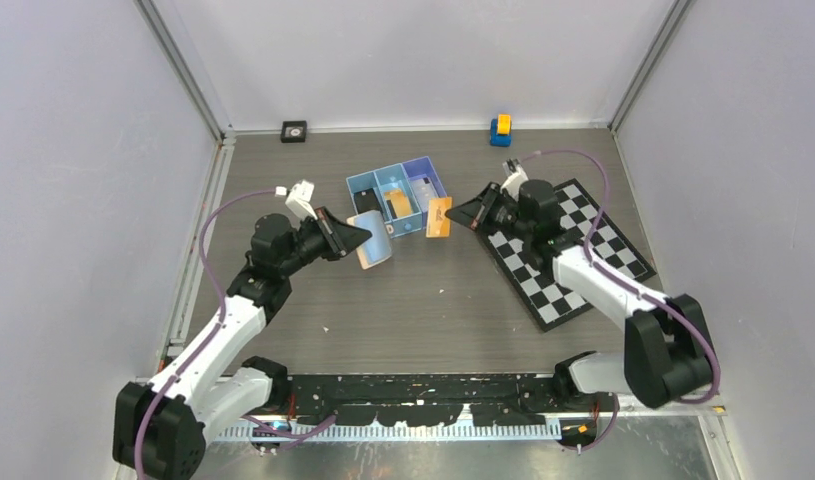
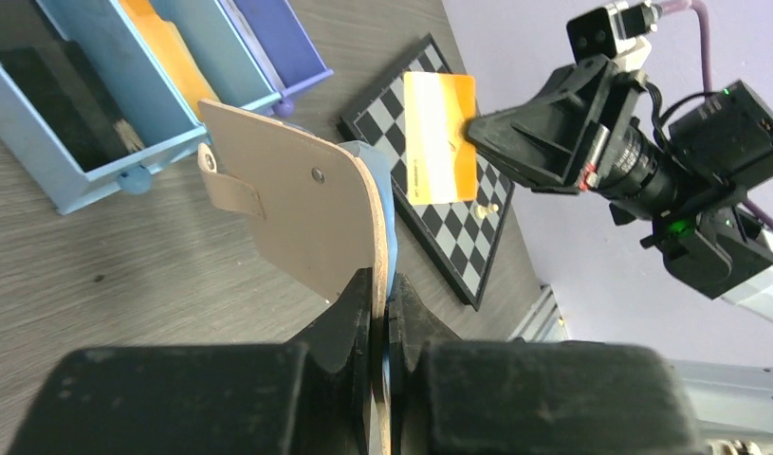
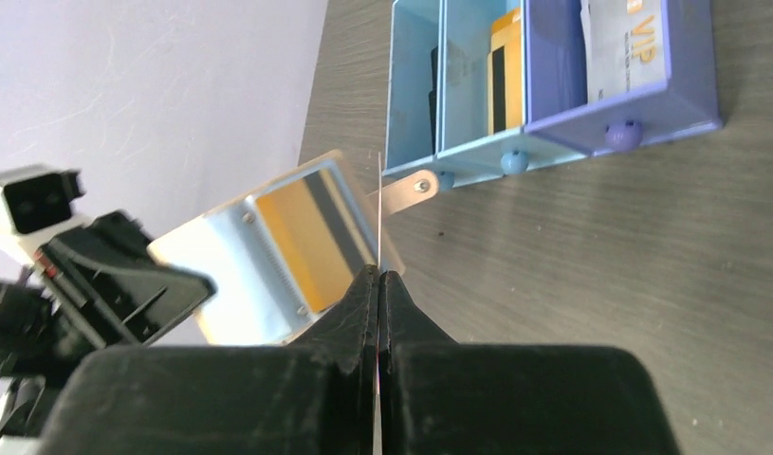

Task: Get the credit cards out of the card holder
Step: Place the credit card in the storage box.

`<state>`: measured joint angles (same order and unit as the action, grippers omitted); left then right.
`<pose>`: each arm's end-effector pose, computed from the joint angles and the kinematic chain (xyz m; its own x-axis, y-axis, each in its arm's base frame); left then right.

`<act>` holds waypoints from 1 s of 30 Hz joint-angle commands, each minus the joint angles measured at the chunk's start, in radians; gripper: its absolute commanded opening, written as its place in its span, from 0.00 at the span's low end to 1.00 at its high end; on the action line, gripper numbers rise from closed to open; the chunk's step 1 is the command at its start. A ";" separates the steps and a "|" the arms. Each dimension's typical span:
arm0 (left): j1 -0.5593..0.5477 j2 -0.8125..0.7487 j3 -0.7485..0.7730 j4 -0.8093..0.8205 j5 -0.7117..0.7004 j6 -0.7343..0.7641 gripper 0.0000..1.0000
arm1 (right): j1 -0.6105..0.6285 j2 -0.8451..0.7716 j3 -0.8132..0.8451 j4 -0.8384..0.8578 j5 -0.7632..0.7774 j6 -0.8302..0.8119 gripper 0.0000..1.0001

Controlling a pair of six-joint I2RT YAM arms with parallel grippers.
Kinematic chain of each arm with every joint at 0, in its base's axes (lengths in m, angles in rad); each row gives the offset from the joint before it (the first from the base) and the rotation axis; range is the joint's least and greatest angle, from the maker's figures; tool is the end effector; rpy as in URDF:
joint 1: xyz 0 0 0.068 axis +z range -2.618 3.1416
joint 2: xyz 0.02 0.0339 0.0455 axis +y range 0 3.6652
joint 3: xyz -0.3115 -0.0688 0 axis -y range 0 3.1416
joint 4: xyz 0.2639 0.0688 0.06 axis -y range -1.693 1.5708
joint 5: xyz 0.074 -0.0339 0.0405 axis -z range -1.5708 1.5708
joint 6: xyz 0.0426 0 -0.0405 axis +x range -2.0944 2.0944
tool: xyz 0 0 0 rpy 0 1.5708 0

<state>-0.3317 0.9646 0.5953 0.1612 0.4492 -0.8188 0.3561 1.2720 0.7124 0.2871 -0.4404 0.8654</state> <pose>0.2022 -0.0892 0.3070 -0.6411 -0.4750 -0.6028 0.3321 0.5364 -0.7759 0.2675 0.1189 0.2917 -0.6966 0.4757 -0.5371 -0.2619 0.5283 0.8076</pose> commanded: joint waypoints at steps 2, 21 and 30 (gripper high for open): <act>0.005 -0.126 -0.009 -0.055 -0.119 0.068 0.00 | 0.004 0.169 0.218 -0.137 -0.029 -0.091 0.00; 0.005 -0.198 -0.027 -0.072 -0.174 0.086 0.00 | 0.079 0.791 0.968 -0.591 -0.060 -0.329 0.00; 0.005 -0.187 -0.029 -0.065 -0.169 0.081 0.00 | 0.107 0.932 1.165 -0.725 -0.026 -0.396 0.01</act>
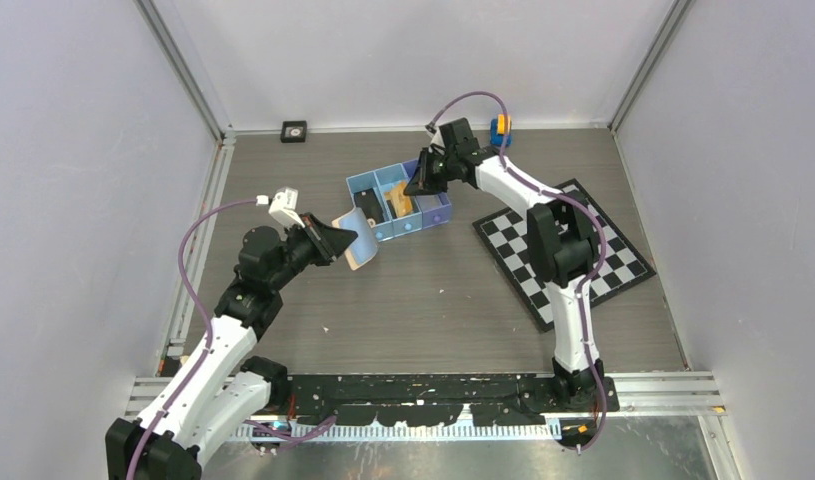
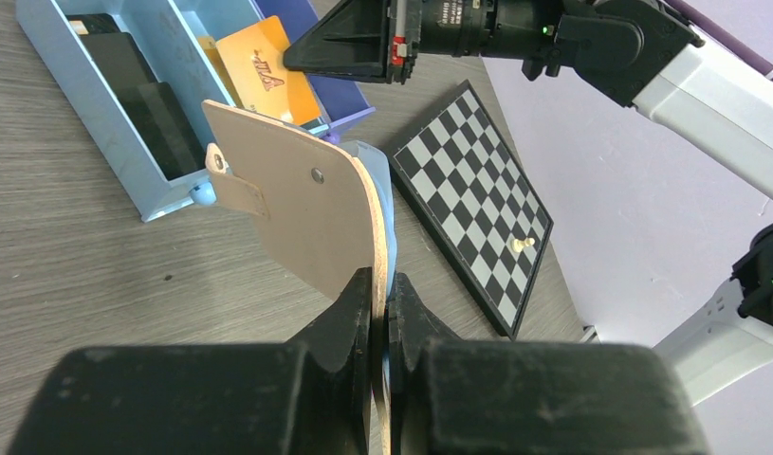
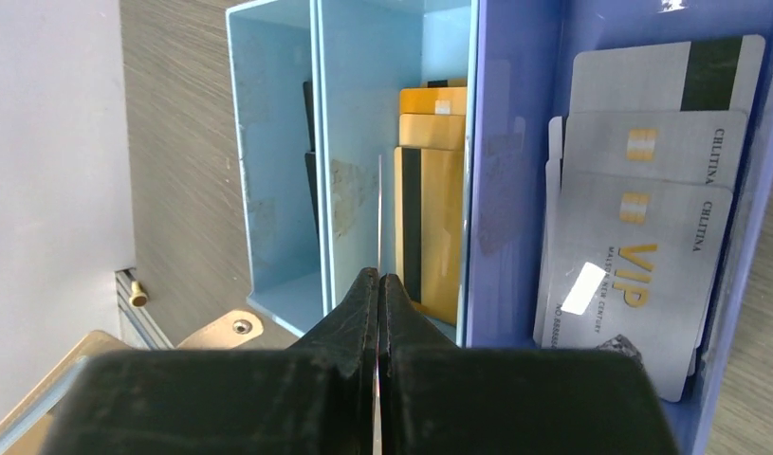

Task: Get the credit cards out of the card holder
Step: Place the credit card in the storage box.

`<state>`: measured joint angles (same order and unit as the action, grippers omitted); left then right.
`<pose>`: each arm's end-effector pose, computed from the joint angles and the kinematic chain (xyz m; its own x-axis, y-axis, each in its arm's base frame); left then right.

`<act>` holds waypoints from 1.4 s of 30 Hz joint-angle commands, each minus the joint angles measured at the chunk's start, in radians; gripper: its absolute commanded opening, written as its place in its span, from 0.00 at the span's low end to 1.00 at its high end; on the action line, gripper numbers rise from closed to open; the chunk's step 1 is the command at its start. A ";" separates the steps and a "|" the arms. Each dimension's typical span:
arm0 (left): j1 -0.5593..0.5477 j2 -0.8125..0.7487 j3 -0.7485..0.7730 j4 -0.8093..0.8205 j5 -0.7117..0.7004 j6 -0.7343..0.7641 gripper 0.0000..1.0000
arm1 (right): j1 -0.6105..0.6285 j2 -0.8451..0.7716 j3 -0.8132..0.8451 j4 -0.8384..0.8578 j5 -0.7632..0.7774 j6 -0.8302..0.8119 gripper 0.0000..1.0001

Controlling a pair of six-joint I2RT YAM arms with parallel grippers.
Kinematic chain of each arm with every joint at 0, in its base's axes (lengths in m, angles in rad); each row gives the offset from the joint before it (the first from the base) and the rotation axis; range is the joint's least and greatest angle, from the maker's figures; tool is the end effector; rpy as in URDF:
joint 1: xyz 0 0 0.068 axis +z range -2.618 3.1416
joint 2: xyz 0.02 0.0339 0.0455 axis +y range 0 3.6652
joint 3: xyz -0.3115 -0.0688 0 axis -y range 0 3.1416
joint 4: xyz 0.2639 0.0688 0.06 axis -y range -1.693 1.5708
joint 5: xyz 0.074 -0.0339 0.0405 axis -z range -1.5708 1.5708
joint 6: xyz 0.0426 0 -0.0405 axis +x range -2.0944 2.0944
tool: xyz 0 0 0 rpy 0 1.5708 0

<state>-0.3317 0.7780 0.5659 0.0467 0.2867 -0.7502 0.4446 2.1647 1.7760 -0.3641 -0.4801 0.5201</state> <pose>0.1682 -0.0707 0.3163 -0.5067 -0.5172 -0.6898 0.3153 0.6335 -0.7065 0.4816 0.2512 0.2507 -0.8764 0.0707 -0.4763 -0.2883 0.7152 0.6367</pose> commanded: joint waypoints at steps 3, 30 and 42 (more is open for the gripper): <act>0.005 0.005 0.000 0.052 -0.005 0.010 0.00 | 0.043 0.093 0.183 -0.123 0.041 -0.082 0.00; 0.005 0.010 -0.013 0.090 0.008 -0.001 0.00 | 0.057 -0.114 0.032 -0.018 0.326 -0.003 0.41; 0.005 0.089 -0.052 0.227 0.053 -0.057 0.00 | 0.075 -0.635 -0.547 0.191 0.437 0.087 0.80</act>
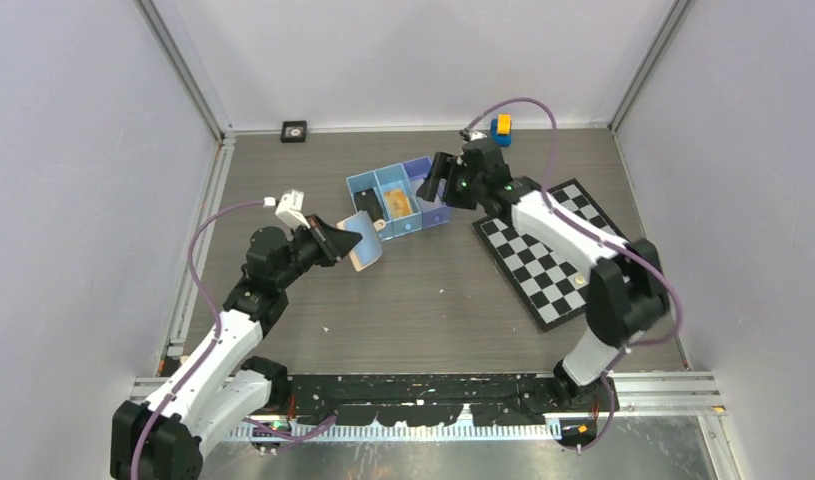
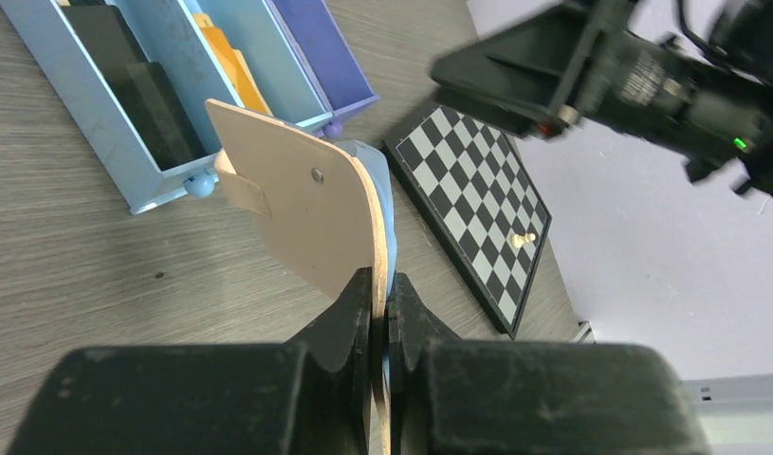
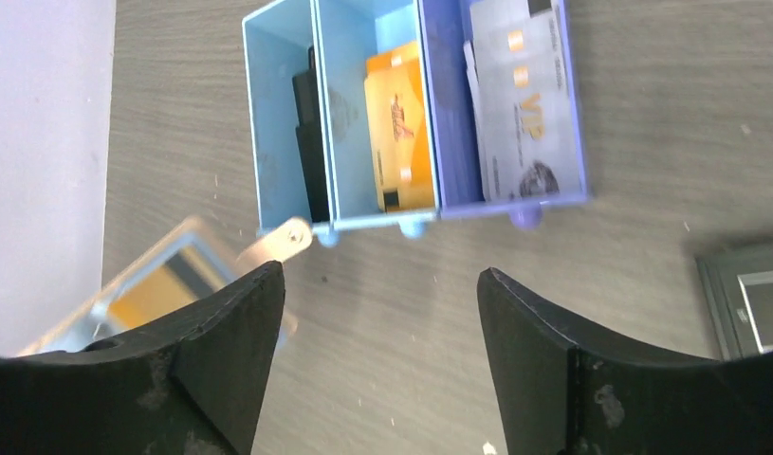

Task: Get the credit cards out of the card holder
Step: Place the credit card in the storage box.

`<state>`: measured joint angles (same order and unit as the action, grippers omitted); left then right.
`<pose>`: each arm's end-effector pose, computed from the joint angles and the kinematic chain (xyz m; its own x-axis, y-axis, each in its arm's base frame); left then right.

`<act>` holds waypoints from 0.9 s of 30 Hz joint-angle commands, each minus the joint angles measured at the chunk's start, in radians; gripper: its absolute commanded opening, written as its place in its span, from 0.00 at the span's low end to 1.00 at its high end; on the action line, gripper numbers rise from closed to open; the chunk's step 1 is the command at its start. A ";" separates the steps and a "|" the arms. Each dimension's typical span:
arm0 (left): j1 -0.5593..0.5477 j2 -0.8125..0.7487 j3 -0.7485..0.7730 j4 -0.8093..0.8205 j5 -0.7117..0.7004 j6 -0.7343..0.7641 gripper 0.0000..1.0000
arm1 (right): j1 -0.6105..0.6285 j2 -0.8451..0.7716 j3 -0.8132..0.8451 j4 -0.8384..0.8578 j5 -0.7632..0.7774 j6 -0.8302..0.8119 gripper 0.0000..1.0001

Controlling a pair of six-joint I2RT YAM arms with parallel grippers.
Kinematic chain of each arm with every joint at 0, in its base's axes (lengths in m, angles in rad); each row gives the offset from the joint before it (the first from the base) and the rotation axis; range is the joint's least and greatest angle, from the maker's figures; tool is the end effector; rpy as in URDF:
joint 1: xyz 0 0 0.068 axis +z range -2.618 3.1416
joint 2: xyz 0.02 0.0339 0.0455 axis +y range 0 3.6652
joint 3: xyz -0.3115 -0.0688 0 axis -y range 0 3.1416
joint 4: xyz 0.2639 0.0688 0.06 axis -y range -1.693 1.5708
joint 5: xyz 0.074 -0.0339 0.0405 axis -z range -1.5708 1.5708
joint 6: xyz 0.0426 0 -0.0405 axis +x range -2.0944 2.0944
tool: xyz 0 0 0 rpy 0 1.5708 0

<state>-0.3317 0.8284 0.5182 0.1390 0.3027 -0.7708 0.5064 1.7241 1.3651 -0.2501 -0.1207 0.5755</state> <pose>0.1774 -0.0745 0.3001 -0.5256 -0.5223 -0.6715 0.3100 0.6174 -0.7230 0.3745 0.2136 0.3183 -0.7288 0.2136 -0.6506 -0.2041 0.8391 0.5042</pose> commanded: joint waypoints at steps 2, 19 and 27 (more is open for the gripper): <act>0.005 0.062 0.002 0.140 0.043 -0.043 0.00 | 0.020 -0.298 -0.227 0.087 0.096 0.039 0.81; 0.006 0.153 -0.041 0.455 0.275 -0.134 0.00 | 0.029 -0.574 -0.719 0.532 -0.034 0.118 0.88; 0.006 0.259 -0.061 0.748 0.396 -0.266 0.00 | 0.015 -0.495 -0.788 0.845 -0.262 0.297 0.89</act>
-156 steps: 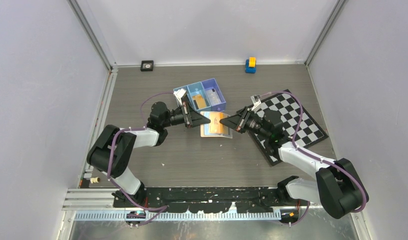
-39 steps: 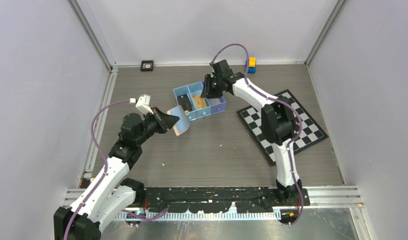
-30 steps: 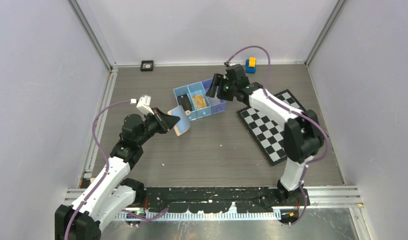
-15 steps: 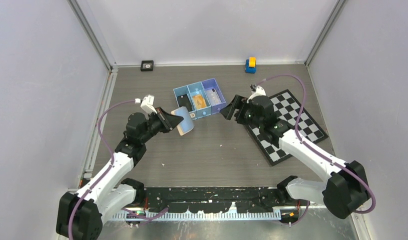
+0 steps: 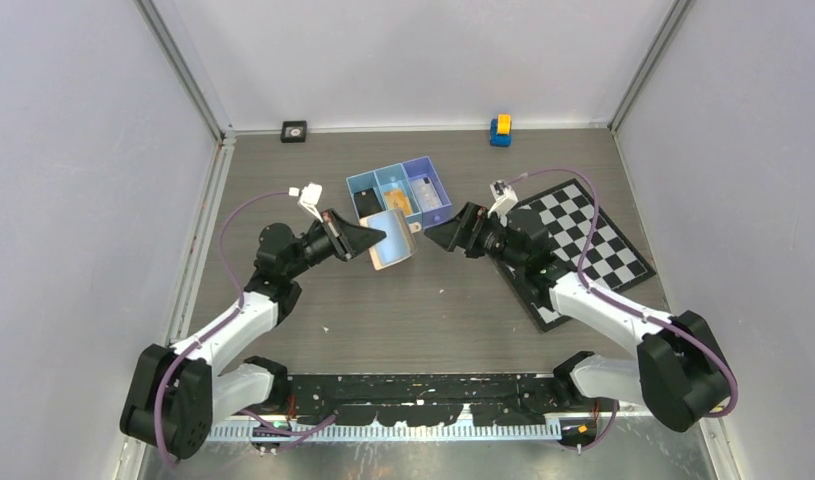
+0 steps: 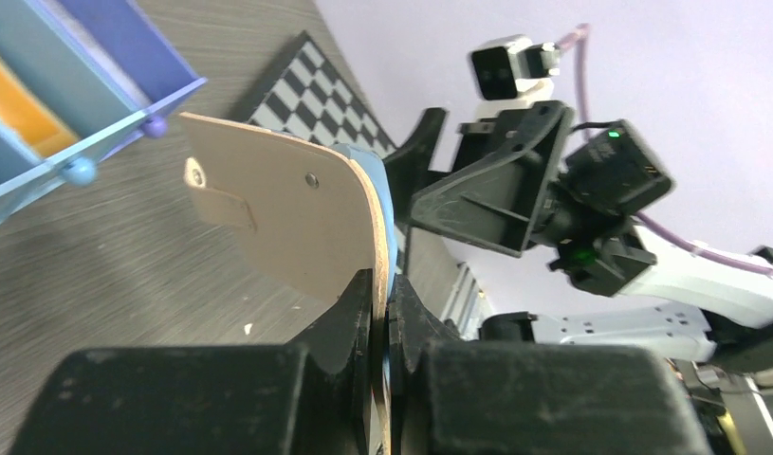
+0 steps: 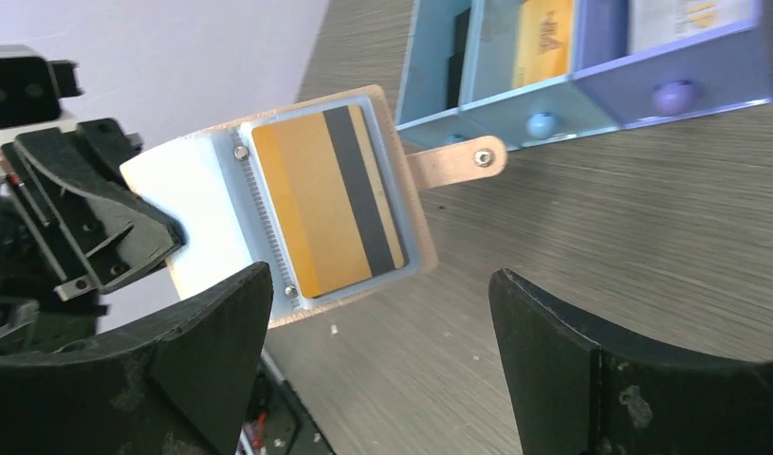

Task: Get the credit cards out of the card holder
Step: Place the credit card in the storage box, then remove the credit card from the card holder.

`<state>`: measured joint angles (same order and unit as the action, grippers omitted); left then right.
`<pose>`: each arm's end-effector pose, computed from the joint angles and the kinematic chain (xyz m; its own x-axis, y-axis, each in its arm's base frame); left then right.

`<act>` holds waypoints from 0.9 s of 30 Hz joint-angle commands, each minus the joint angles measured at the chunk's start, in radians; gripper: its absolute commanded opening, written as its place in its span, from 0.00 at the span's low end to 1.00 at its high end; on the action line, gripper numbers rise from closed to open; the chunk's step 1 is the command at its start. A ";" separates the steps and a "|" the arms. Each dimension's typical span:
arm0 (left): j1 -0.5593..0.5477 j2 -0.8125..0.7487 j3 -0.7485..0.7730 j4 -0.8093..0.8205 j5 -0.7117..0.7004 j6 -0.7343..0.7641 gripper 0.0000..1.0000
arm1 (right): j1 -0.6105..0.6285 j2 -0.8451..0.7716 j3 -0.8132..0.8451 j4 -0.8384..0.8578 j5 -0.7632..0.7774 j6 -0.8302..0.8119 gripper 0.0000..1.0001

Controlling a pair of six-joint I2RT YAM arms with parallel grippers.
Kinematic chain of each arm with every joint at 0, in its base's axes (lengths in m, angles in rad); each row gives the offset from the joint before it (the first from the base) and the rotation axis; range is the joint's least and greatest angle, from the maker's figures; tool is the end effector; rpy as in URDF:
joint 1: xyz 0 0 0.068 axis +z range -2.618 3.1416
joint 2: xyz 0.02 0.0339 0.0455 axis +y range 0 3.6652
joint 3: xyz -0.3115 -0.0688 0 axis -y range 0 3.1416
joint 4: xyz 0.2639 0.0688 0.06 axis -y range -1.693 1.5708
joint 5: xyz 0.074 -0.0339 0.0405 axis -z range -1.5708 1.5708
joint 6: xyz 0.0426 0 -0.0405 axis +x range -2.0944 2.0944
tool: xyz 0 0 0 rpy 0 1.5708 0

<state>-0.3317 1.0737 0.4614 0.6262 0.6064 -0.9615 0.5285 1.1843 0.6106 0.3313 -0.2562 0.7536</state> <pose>0.2104 -0.0981 0.2862 -0.6538 -0.4875 -0.5787 0.4723 0.3347 -0.8154 0.2265 0.1448 0.2815 -0.6303 0.3985 -0.6663 -0.3688 0.6015 0.7086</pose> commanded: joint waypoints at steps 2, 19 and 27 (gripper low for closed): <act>0.006 0.025 -0.004 0.302 0.108 -0.095 0.00 | -0.012 0.070 -0.046 0.323 -0.148 0.165 0.89; 0.006 0.008 -0.034 0.457 0.116 -0.183 0.00 | -0.138 0.386 -0.153 1.078 -0.294 0.704 0.89; 0.005 0.068 -0.060 0.621 0.074 -0.267 0.00 | -0.106 0.422 -0.136 1.104 -0.295 0.737 0.89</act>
<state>-0.3317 1.1152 0.4129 1.0584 0.7116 -1.1717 0.3996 1.5997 0.4515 1.3144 -0.5293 1.4448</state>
